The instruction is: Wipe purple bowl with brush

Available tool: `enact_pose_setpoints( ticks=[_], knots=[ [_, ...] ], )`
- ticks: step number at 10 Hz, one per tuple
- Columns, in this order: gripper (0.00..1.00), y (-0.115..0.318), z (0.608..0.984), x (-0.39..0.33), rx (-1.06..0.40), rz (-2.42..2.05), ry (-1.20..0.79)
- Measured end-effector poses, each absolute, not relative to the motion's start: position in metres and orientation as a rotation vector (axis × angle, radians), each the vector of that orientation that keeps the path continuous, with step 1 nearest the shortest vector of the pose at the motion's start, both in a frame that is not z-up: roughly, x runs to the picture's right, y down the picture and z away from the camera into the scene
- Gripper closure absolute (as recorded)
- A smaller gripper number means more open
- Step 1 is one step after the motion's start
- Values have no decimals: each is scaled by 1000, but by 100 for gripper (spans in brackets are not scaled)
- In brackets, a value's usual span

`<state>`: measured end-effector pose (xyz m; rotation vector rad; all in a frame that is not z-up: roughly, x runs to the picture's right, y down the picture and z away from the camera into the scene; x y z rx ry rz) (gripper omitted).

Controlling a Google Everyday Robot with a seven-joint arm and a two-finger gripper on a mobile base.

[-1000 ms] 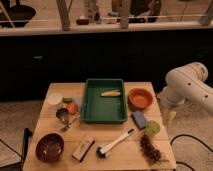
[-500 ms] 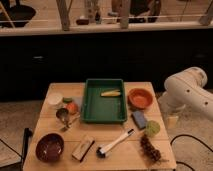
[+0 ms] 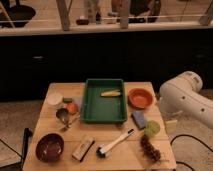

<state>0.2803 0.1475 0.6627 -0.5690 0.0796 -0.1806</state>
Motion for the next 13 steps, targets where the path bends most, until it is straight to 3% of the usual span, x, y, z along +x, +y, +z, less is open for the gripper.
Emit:
enact_pose_setpoints(
  ticks=[13],
  knots=[
    [20,195,650,208,-557,-485,49]
  ],
)
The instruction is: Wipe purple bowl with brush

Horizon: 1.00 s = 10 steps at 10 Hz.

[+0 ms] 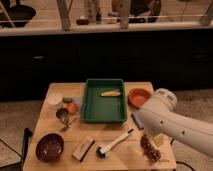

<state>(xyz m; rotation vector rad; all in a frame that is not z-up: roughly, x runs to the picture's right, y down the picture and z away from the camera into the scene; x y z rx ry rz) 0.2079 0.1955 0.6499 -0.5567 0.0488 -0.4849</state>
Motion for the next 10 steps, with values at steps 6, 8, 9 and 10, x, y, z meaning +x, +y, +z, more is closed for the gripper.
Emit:
enact_pose_setpoints(
  ticks=[6,8,9,10],
  knots=[
    [20,209,646,182,-555,-590,28],
    [20,215,646,176,-562,-612,23],
    [20,216,647,173,-564,-623,18],
    [20,217,648,171,-565,-629,15]
  ],
)
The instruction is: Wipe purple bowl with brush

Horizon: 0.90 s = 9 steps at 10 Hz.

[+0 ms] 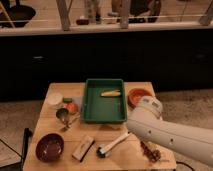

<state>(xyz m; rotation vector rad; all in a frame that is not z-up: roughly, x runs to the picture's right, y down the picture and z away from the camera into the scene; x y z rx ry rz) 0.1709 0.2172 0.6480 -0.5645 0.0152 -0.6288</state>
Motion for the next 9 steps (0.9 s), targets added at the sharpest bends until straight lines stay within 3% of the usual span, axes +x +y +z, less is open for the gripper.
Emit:
enact_pose_setpoints(
  ticks=[9],
  knots=[
    [20,229,658,135,-589,-714,-40]
  ],
)
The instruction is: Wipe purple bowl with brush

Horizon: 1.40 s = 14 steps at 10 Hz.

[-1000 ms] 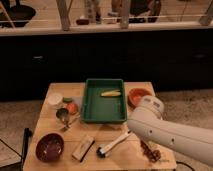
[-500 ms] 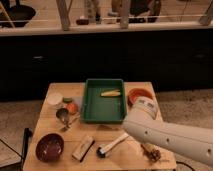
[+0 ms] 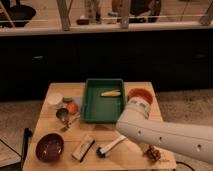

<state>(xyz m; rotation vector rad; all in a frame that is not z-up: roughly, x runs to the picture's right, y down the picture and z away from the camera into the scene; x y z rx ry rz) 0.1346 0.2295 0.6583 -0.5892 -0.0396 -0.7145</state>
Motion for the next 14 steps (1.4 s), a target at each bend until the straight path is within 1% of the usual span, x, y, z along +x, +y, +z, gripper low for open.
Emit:
enact_pose_setpoints(
  ticks=[5,14],
  knots=[
    [20,237,673,111,-597,-747,-81],
    [20,264,721,83,-596,-745,-169]
  ],
)
